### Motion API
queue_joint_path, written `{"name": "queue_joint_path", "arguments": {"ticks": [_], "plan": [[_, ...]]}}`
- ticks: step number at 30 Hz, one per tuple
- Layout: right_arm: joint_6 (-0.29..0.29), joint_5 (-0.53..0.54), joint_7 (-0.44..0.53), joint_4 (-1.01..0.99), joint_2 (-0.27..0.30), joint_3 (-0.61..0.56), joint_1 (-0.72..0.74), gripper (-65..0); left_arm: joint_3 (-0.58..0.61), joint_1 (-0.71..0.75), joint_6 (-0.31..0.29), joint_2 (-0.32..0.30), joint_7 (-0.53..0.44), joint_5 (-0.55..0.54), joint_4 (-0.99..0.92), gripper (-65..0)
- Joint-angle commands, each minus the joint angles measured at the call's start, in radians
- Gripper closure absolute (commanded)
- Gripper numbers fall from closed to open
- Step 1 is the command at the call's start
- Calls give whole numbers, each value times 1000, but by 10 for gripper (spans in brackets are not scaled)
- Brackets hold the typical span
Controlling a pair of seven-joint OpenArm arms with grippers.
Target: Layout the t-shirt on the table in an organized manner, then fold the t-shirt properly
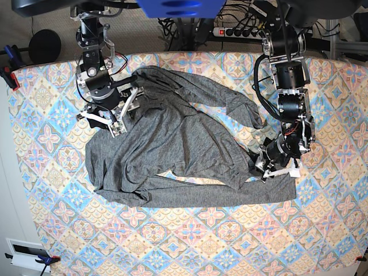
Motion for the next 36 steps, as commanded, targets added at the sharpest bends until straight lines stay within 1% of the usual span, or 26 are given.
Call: {"name": "queue_joint_path", "arguments": {"ticks": [1,3,6,7,8,14,19,21,24,26,29,36], "plan": [[-4,0,20,16,4,3,10,-368,-2,-22,-8,-6,0,-9,17,-181],[-4,0,20,16,4,3,10,-368,-2,-19,-8,-6,0,-11,17,-133],[-4,0,20,16,4,3,10,-368,-2,-19,-8,-6,2,-9,17,-22],[-4,0,20,16,4,3,10,-368,-2,-19,-8,-6,2,-9,17,0],[-4,0,20,16,4,3,10,-368,-2,-19,-8,-6,2,-9,17,0],[-4,0,20,16,4,3,10,-368,-4,-24,-8,-5,34,-18,22,-86],[-4,0,20,16,4,3,10,-368,-4,-24,-8,0,38,-25,23,-192],[-4,0,20,16,4,3,10,-368,-5,-24,-8,-3,61,-78,23,-239],[-4,0,20,16,4,3,10,-368,-7,-24,-8,-6,92,-184,32,-285],[-4,0,20,16,4,3,10,-368,-7,-22,-8,-6,98,-239,42,-298],[-4,0,20,16,4,3,10,-368,-5,-27,-8,-6,95,-232,39,-297],[-4,0,19,16,6,3,13,-368,-4,-44,-8,15,83,-87,37,-297]]}}
